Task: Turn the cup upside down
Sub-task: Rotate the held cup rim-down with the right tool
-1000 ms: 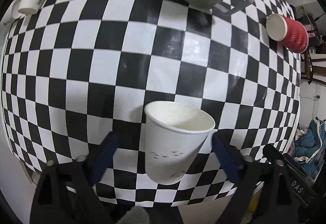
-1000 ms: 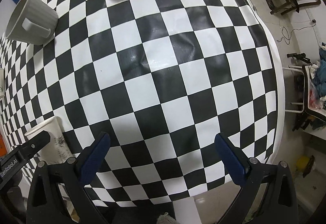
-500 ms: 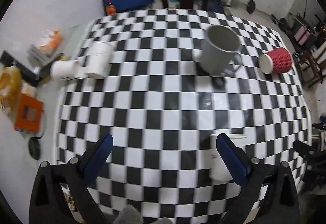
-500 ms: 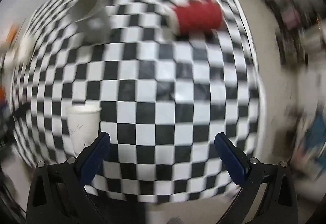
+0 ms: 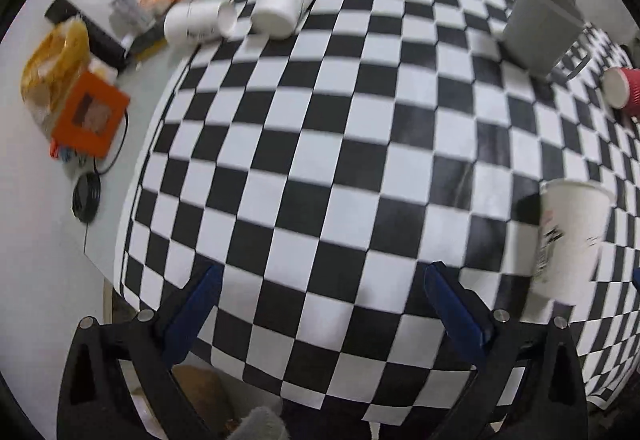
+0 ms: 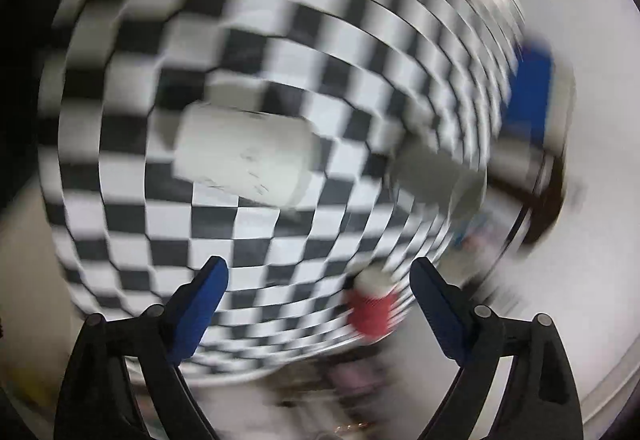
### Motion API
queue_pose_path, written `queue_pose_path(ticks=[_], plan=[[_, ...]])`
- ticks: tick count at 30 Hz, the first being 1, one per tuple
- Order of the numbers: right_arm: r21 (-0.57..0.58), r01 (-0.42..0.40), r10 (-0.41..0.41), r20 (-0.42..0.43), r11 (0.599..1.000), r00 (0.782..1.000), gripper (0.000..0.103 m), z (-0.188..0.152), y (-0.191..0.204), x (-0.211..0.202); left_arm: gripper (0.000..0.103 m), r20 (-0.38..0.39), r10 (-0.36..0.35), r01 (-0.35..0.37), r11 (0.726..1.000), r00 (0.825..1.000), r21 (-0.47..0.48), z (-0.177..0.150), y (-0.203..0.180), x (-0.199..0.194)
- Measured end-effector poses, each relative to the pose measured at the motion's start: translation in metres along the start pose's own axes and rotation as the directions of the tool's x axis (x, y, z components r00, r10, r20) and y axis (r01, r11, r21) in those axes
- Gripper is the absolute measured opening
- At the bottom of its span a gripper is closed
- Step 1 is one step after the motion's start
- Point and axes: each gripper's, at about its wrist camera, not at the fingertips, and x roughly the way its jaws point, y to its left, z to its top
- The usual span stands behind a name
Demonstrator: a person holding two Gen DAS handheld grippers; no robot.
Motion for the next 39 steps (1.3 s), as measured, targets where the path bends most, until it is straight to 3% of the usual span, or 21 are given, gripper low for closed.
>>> queue_pose_path(ticks=[2, 4, 6, 10, 12, 14, 18, 22, 24, 26, 27, 30, 35, 39], plan=[[-0.207, 0.081, -0.076, 0.030, 0.975, 0.997, 0.086, 0.010, 0.023, 0.005, 0.103, -0.015, 0.005, -0.005, 1.000, 1.000, -0.007, -0.005, 0.003, 0.010], [-0.375, 0.151, -0.140, 0.058, 0.915, 0.988, 0.084, 0.019, 0.042, 0.015, 0.103, -0.024, -0.001, 0.000, 1.000, 1.000, -0.015, -0.007, 0.005, 0.017], [-0.527, 0.220, -0.198, 0.099, 0.821, 0.975, 0.079, 0.023, 0.062, 0.026, 0.103, -0.029, 0.003, -0.004, 1.000, 1.000, -0.023, -0.007, 0.008, 0.022], [-0.667, 0.274, -0.250, 0.134, 0.693, 0.959, 0.062, 0.027, 0.081, 0.049, 0.103, -0.031, 0.006, -0.007, 0.999, 1.000, -0.041, -0.005, 0.016, 0.028], [-0.682, 0.284, -0.258, 0.143, 0.674, 0.956, 0.064, 0.030, 0.081, 0.053, 0.103, -0.030, 0.003, -0.005, 0.999, 1.000, -0.053, -0.004, 0.022, 0.028], [-0.664, 0.265, -0.233, 0.138, 0.700, 0.963, 0.062, 0.032, 0.074, 0.049, 0.103, -0.027, 0.006, -0.007, 0.998, 1.000, -0.056, -0.002, 0.025, 0.026], [-0.500, 0.161, -0.140, 0.080, 0.851, 0.987, 0.060, 0.045, 0.043, 0.042, 0.103, -0.014, 0.013, -0.013, 0.998, 1.000, -0.054, 0.004, 0.032, 0.020], [-0.223, -0.022, 0.024, 0.008, 0.975, 1.000, 0.060, 0.052, -0.003, 0.037, 0.103, -0.002, 0.016, -0.016, 0.999, 1.000, -0.052, 0.012, 0.040, 0.013], [0.007, -0.182, 0.182, -0.021, 0.983, 0.983, 0.060, 0.050, -0.037, 0.042, 0.103, 0.005, 0.019, -0.019, 0.999, 1.000, -0.047, 0.017, 0.044, 0.011], [0.242, -0.337, 0.352, -0.019, 0.910, 0.936, 0.060, 0.042, -0.068, 0.055, 0.103, 0.008, 0.022, -0.022, 0.999, 1.000, -0.044, 0.023, 0.047, 0.009], [0.344, -0.405, 0.433, -0.004, 0.847, 0.901, 0.060, 0.036, -0.080, 0.062, 0.103, 0.012, 0.021, -0.020, 0.999, 1.000, -0.042, 0.026, 0.049, 0.008], [0.577, -0.548, 0.613, 0.100, 0.606, 0.783, 0.060, 0.016, -0.105, 0.086, 0.103, 0.020, 0.020, -0.019, 0.999, 1.000, -0.034, 0.034, 0.050, 0.005], [0.752, -0.621, 0.755, 0.272, 0.220, 0.597, 0.060, -0.016, -0.110, 0.123, 0.103, 0.023, 0.004, -0.003, 1.000, 1.000, -0.016, 0.043, 0.045, 0.003], [0.784, -0.619, 0.781, 0.362, 0.039, 0.508, 0.061, -0.030, -0.108, 0.142, 0.103, 0.019, -0.014, 0.014, 1.000, 1.000, 0.004, 0.048, 0.034, 0.004]])
